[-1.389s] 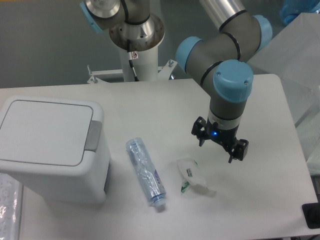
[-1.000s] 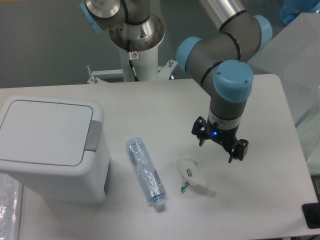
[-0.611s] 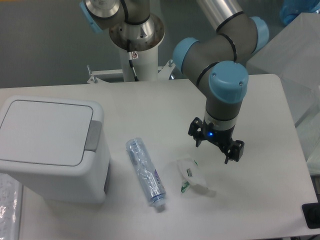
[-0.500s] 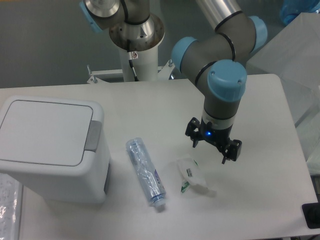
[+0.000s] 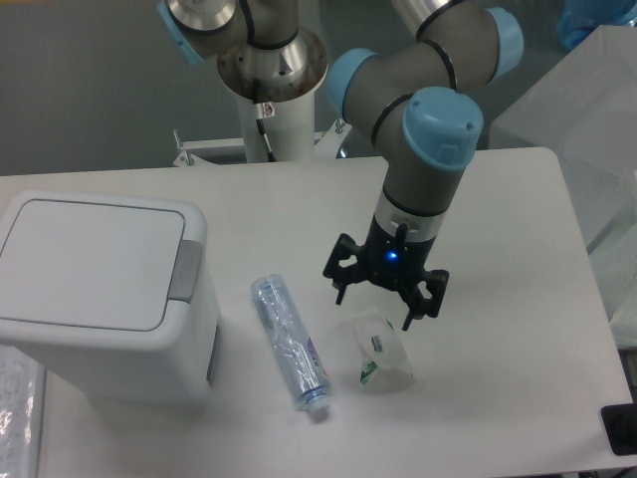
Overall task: Open the trash can
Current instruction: 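Move the open gripper toward the trash can lid's edge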
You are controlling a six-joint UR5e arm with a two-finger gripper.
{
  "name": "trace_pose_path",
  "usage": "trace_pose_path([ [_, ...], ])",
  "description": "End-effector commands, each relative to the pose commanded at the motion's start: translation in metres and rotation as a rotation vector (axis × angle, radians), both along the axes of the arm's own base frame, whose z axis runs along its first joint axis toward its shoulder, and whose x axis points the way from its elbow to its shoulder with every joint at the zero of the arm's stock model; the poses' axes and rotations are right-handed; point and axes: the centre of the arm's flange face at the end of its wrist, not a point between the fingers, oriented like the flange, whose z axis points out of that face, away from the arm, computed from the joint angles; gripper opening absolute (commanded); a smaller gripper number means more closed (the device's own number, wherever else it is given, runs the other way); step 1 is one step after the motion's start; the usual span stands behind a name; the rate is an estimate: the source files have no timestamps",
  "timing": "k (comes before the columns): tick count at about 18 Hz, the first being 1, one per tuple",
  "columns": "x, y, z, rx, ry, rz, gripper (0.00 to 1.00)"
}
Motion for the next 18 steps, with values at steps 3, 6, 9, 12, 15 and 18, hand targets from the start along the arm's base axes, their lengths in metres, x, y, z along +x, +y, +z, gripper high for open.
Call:
trace_pose_path([
  [3,0.025,0.009,0.027,0.070,-0.030,0.013,1.00],
  [6,0.036,0.010,0.044,0.116,-0.054,0.019,1.00],
  [9,0.040,0.010,0.047,0.131,-0.061,0.013,1.00],
  [12,0.062,0.025,0.052,0.156,-0.074,-0.038,1.00],
  [15,0.078,0.036,0.054,0.157,-0.082,-0.060,1.00],
  [18,0.094,0.044,0.054,0.149,-0.100,-0.061,1.00],
])
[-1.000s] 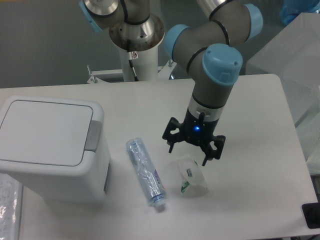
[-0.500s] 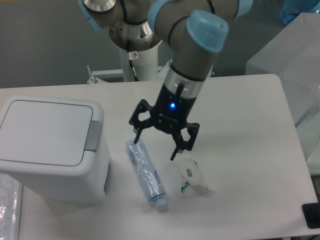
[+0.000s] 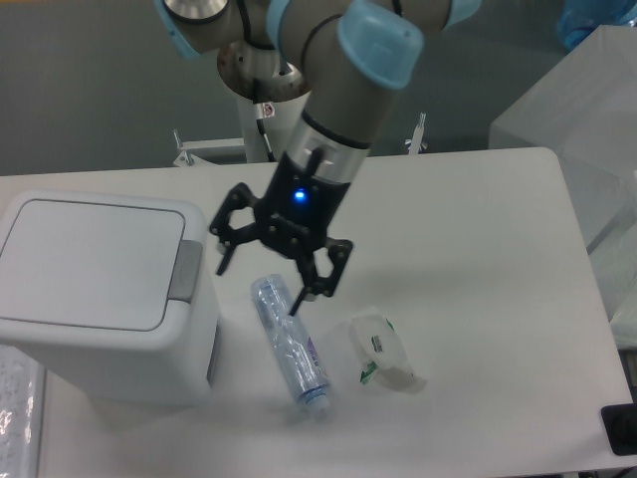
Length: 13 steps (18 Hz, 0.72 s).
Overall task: Open the trash can
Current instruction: 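Move the open gripper toward the trash can lid's edge, then push the gripper finger against the lid edge to flip it open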
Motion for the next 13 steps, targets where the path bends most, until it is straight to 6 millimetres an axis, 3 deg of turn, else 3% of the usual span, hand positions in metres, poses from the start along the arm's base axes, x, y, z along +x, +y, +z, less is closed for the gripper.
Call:
trace_pose_path([
  [13,0.000,0.001,-0.014,-0.020,-0.006,-0.002,1.00],
])
